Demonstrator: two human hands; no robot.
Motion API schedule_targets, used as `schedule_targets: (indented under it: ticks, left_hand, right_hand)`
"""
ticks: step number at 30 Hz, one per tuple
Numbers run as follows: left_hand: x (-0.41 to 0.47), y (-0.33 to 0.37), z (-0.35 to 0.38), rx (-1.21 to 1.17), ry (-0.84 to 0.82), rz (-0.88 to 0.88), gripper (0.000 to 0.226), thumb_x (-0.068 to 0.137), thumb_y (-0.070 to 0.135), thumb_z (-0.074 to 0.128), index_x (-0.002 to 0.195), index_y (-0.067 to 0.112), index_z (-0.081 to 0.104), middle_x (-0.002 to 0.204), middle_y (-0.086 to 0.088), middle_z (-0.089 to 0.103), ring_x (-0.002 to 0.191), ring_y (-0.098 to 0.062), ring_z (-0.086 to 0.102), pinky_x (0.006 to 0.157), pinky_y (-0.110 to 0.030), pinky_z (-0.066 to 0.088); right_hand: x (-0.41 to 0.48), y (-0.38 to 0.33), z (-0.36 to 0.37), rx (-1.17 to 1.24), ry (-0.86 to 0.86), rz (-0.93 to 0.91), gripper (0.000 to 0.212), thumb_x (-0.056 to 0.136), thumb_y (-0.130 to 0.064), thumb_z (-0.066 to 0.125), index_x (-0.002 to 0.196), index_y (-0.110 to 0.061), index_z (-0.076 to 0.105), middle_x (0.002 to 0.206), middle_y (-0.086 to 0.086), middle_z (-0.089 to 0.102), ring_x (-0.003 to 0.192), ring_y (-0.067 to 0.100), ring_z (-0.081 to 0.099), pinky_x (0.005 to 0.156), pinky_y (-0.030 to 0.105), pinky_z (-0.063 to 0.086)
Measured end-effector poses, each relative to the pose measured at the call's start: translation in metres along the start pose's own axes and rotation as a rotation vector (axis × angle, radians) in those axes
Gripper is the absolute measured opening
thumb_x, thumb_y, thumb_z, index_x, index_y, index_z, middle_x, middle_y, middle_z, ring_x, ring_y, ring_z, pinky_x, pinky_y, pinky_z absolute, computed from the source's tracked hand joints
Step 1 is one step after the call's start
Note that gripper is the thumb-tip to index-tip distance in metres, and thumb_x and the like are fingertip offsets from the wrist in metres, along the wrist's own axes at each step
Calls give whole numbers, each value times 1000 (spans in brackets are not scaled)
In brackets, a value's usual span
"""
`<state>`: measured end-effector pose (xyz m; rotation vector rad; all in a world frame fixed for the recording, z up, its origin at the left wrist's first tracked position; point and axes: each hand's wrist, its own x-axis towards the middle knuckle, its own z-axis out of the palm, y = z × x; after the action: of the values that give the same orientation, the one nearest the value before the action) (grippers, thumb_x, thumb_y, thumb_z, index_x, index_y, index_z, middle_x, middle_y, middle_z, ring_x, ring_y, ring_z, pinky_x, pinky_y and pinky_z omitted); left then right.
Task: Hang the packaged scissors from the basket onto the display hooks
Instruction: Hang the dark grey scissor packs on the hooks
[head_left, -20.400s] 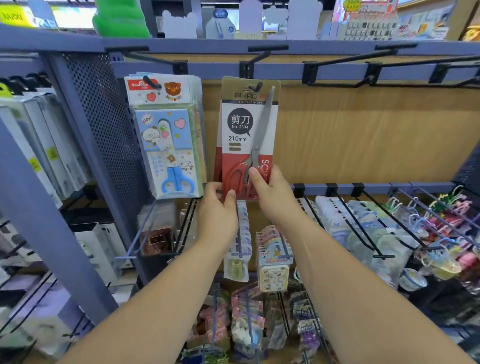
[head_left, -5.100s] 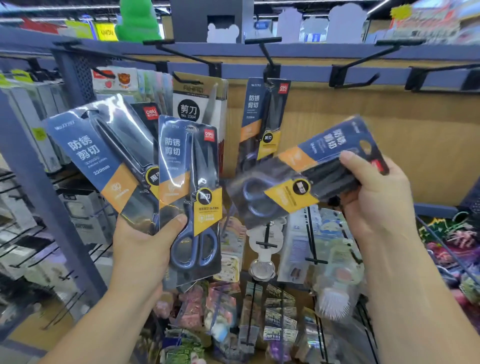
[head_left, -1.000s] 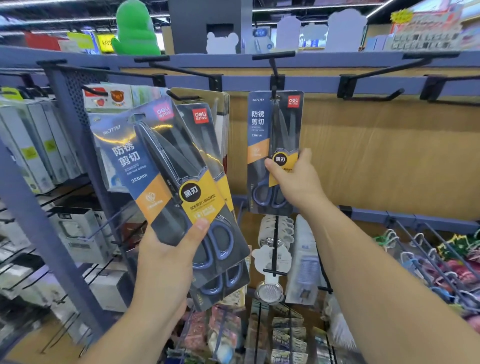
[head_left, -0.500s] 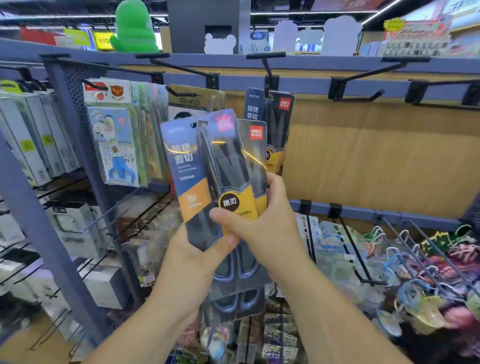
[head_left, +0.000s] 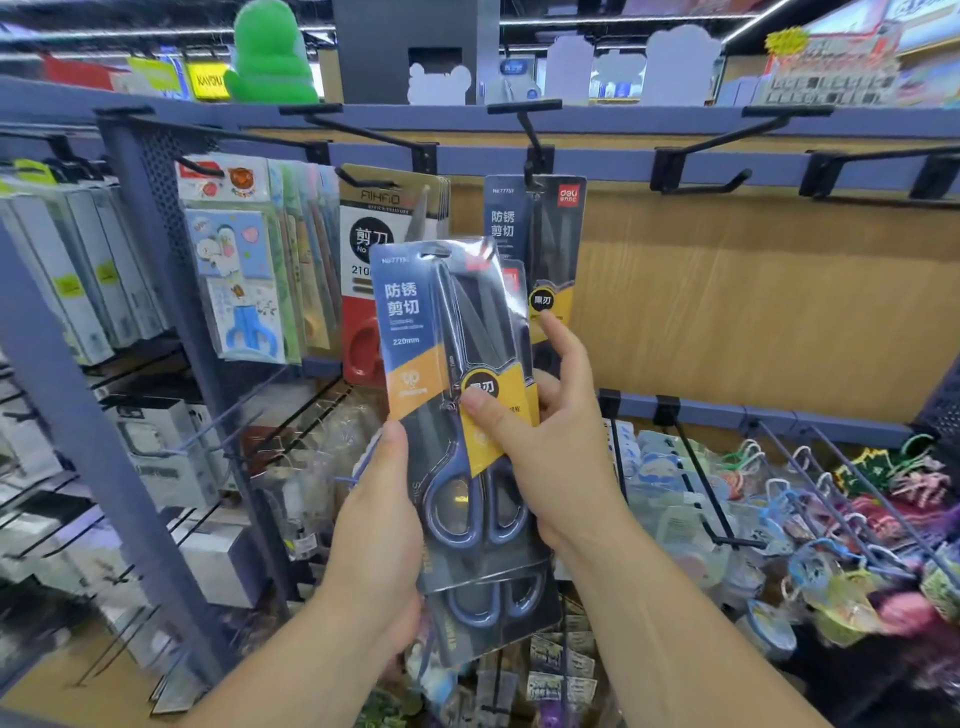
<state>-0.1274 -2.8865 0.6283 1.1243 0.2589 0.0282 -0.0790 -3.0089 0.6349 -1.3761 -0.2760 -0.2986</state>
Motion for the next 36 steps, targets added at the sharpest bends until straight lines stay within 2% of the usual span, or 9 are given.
schedule_targets:
  ticks: [3,6,9,14,16,19,21,31,36]
  left_hand:
    - [-4,2,1,-20,0,-33,46,106,59,41,113,31,77,104,0,82,93,-25,80,86,-51,62]
    - [-5,3,-1,-6,4,-43,49,105,63,40,109,31,78,99,1,83,87,-21,80,79,-47,63]
    - [-5,5,-3,-49,-20,-57,51,107,59,37,111,28,77,96,-2,83,79,-22,81,70,-42,61]
    - [1,1,-7,-58,-92,-33,39,104,55,49,128,33,71,114,-3,80,100,-28,79,86,-53,62]
    - [2,-4,-8,33,-172,49,32,97,34,65,128,33,68,116,2,80,104,-21,78,84,-45,62]
    - [4,-13,-14,174,-192,161,60,83,-11,75,127,29,62,113,2,80,105,-19,77,82,-33,61]
    - [6,-17,-17,200,-218,192,68,80,-23,71,126,26,61,112,0,80,100,-18,78,73,-28,62]
    - [16,-20,-21,214,-216,264,58,86,-19,68,127,21,61,111,3,80,103,-18,77,75,-24,61]
    - [16,-21,-19,239,-233,295,64,86,-14,71,134,27,58,120,8,78,113,-12,73,92,-27,59]
  right_hand:
    - [0,4,1,-26,13,23,52,86,-13,84,127,-33,60,103,-5,79,95,12,76,85,33,62]
    - [1,10,2,-93,33,46,29,87,-21,84,108,-19,64,92,5,78,87,24,75,81,47,62]
    - [4,12,2,-12,52,39,25,93,-20,78,105,-14,57,86,6,70,80,20,68,75,41,60]
    - [11,14,1,189,144,81,22,98,-19,71,109,-15,52,93,2,66,84,17,64,82,41,55]
    - [14,14,1,248,213,111,21,99,-18,70,109,-14,52,95,4,64,83,16,65,81,39,57]
    - [18,16,0,313,335,130,22,100,-20,68,112,-13,51,97,5,66,88,19,66,90,46,57]
    - [20,18,1,352,378,149,23,101,-21,68,114,-12,51,97,5,68,89,22,68,94,50,57]
    - [19,9,-8,440,307,158,22,102,-13,64,122,-11,55,104,8,73,86,19,74,72,35,64]
    - [21,3,-10,458,311,183,24,102,-15,64,124,-11,55,115,16,72,97,27,73,90,50,62]
